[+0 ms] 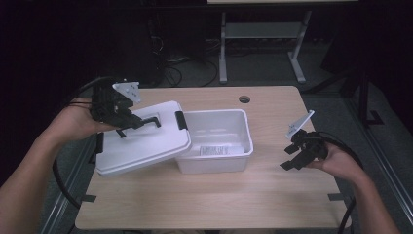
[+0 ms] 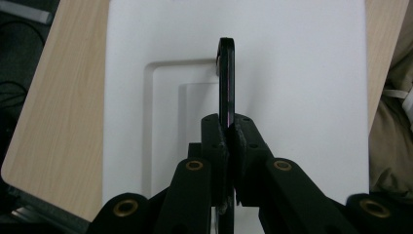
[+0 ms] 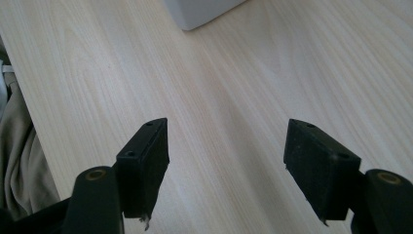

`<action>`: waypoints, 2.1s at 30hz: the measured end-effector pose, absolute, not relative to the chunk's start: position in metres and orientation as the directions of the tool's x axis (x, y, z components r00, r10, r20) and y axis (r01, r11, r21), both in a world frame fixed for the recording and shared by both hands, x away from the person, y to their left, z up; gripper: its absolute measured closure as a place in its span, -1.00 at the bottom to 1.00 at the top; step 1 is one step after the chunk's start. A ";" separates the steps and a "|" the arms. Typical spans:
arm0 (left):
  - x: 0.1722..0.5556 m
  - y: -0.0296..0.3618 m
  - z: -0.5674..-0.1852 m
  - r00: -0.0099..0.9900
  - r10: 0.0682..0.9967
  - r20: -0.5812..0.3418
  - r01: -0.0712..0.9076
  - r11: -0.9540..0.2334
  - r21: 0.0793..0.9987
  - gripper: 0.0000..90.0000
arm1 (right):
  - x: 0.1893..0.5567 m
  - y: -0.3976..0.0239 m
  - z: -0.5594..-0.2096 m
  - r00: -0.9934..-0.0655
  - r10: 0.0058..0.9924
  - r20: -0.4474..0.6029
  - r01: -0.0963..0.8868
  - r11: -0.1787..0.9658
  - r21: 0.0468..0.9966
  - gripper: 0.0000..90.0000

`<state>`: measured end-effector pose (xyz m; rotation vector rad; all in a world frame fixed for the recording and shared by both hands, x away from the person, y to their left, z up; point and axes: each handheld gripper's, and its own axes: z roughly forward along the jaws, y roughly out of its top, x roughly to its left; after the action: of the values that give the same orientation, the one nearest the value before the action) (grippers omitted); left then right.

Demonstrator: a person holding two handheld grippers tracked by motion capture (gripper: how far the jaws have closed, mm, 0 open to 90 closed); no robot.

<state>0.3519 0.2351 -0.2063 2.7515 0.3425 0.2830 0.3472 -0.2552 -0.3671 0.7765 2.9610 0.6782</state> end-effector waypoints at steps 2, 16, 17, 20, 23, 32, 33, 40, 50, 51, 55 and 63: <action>0.356 0.228 -0.208 0.955 0.256 0.147 0.188 -0.912 0.365 0.89 | 0.347 -0.255 -0.367 -0.875 0.473 0.101 0.471 0.783 0.407 -0.28; 0.369 0.205 -0.208 0.966 0.213 0.148 0.148 -0.921 0.359 0.89 | 0.347 -0.253 -0.368 -0.875 0.473 0.099 0.470 0.787 0.400 -0.29; 0.369 0.205 -0.208 0.966 0.213 0.148 0.148 -0.921 0.359 0.89 | 0.347 -0.253 -0.368 -0.875 0.473 0.099 0.470 0.787 0.400 -0.29; 0.372 0.198 -0.207 0.968 0.204 0.148 0.141 -0.924 0.357 0.89 | 0.346 -0.254 -0.367 -0.875 0.474 0.096 0.470 0.786 0.402 -0.29; 0.376 0.192 -0.207 0.968 0.201 0.147 0.137 -0.922 0.361 0.89 | 0.346 -0.255 -0.367 -0.876 0.473 0.094 0.468 0.786 0.404 -0.29; 0.383 0.177 -0.208 0.973 0.174 0.149 0.113 -0.930 0.350 0.89 | 0.344 -0.256 -0.366 -0.873 0.478 0.095 0.473 0.785 0.401 -0.29; 0.383 0.176 -0.208 0.974 0.172 0.148 0.111 -0.930 0.350 0.89 | 0.344 -0.256 -0.366 -0.873 0.478 0.095 0.473 0.785 0.401 -0.29; 0.387 0.161 -0.209 0.978 0.152 0.146 0.091 -0.931 0.355 0.89 | 0.342 -0.257 -0.368 -0.871 0.482 0.096 0.477 0.784 0.398 -0.29; 0.393 0.141 -0.211 0.981 0.124 0.147 0.065 -0.935 0.349 0.89 | 0.341 -0.261 -0.366 -0.868 0.488 0.093 0.482 0.782 0.396 -0.29; 0.394 0.139 -0.212 0.982 0.123 0.146 0.066 -0.936 0.347 0.89 | 0.340 -0.261 -0.365 -0.868 0.488 0.093 0.482 0.781 0.397 -0.29; 0.397 0.131 -0.213 0.983 0.115 0.145 0.060 -0.939 0.340 0.89 | 0.340 -0.263 -0.365 -0.867 0.489 0.094 0.484 0.780 0.397 -0.29; 0.402 0.110 -0.217 0.986 0.090 0.144 0.036 -0.939 0.343 0.89 | 0.337 -0.270 -0.365 -0.862 0.498 0.094 0.491 0.775 0.399 -0.29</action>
<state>0.4022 0.1098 -0.2171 2.7853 0.0909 0.2237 0.3370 -0.2699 -0.3651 0.8197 2.9434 0.6543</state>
